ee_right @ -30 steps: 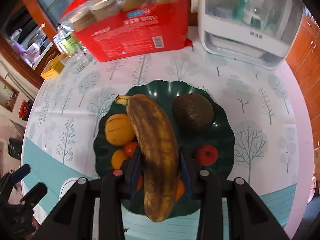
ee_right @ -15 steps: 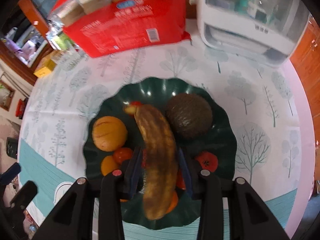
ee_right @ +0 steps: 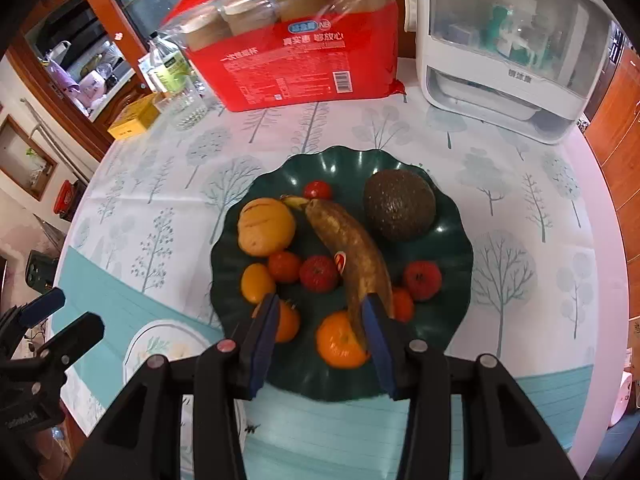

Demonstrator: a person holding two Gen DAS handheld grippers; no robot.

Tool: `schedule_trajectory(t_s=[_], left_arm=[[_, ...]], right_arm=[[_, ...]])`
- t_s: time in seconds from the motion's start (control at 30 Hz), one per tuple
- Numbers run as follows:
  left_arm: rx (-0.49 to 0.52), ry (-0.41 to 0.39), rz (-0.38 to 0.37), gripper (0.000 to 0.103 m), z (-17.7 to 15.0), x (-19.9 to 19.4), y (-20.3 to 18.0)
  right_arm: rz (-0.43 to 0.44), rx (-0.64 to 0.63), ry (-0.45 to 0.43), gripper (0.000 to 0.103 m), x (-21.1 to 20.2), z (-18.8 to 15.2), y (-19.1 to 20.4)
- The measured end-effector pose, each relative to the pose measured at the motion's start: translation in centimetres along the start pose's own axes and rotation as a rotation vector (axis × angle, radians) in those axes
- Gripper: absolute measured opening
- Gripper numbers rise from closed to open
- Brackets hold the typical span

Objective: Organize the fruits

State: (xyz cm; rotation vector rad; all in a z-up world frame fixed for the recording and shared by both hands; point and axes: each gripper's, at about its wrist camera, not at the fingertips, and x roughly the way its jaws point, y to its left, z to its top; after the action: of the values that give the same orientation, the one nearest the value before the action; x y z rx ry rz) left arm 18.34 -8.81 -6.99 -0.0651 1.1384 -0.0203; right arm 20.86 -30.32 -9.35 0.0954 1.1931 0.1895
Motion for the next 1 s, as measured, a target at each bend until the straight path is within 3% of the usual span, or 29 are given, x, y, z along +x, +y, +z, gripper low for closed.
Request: schedule_trajectory(t_s=[0.63,0.73,0.83,1.0], left_arm=[[0.049,-0.052,-0.015,0.094,-4.8,-5.7,0.7],[0.051,-0.054,0.004,0.094,-6.2,-7.1,1.4],[0.059,-0.069,0.069,0.094,-7.6,-8.7,1.7],[0.054,-0.081,0.064,0.094,-9.9,-11.2,2.8]], right_arm=[[-0.017,0.012,-0.071,0.044,-7.1,-6.1,3.3],[-0.025,0.009,-0.076,0.044,-8.3,-7.7,4.6],[-0.04,0.006,-0.073,0.044,-9.5,-9.2,5.9],[-0.048,0.041,-0.089,0.044,-12.0,-12.1,7.1]])
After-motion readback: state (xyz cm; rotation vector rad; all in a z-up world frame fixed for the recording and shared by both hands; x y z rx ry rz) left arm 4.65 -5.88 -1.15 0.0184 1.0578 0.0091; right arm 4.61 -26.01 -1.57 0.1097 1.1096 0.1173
